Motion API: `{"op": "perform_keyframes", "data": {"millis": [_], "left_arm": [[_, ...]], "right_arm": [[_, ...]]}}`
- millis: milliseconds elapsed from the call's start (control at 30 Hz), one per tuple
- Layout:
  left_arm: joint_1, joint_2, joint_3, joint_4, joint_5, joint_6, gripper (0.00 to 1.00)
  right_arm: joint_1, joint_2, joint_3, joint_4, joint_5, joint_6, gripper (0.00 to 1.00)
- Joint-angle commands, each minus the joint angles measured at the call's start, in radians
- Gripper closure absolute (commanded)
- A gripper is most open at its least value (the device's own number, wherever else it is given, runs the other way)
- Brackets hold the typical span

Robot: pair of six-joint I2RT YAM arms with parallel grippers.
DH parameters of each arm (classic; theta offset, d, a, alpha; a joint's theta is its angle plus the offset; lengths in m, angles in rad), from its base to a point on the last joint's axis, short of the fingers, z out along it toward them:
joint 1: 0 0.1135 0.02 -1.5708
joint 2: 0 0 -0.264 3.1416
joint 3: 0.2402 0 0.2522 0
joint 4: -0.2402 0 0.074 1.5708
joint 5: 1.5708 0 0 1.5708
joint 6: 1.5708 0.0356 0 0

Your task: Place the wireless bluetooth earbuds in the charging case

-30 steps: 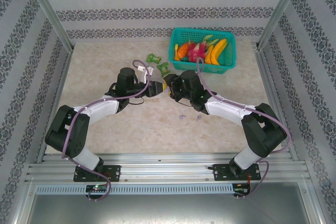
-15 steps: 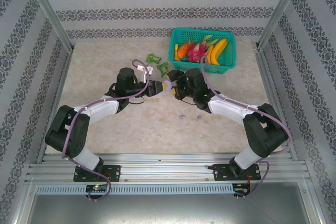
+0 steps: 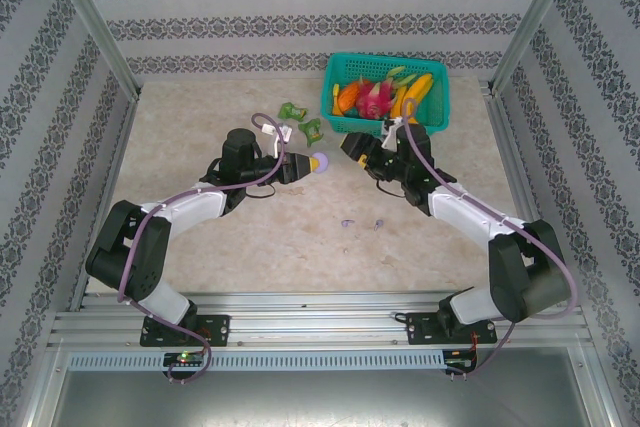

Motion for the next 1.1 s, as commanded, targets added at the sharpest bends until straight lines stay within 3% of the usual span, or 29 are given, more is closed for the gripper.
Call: {"op": "perform_keyframes", "data": {"millis": [0,367,1067], "left_arm": [[0.007,0.009,0.040,0.001,0.023,-0.001,0.95],[0.007,0.006,0.049,-0.013,0.022,0.003,0.98],[0.008,0.001,0.037,-0.011,0.025,0.007,0.99]], "right_arm": [[0.015,0.005,-0.004,0.010,-0.141,-0.229,0.26],[0.072,0.062,0.008,0.014,-0.152,-0.276,0.28],[0.034,0.093,0.020,0.054,-0.132,-0.227,0.32]]}}
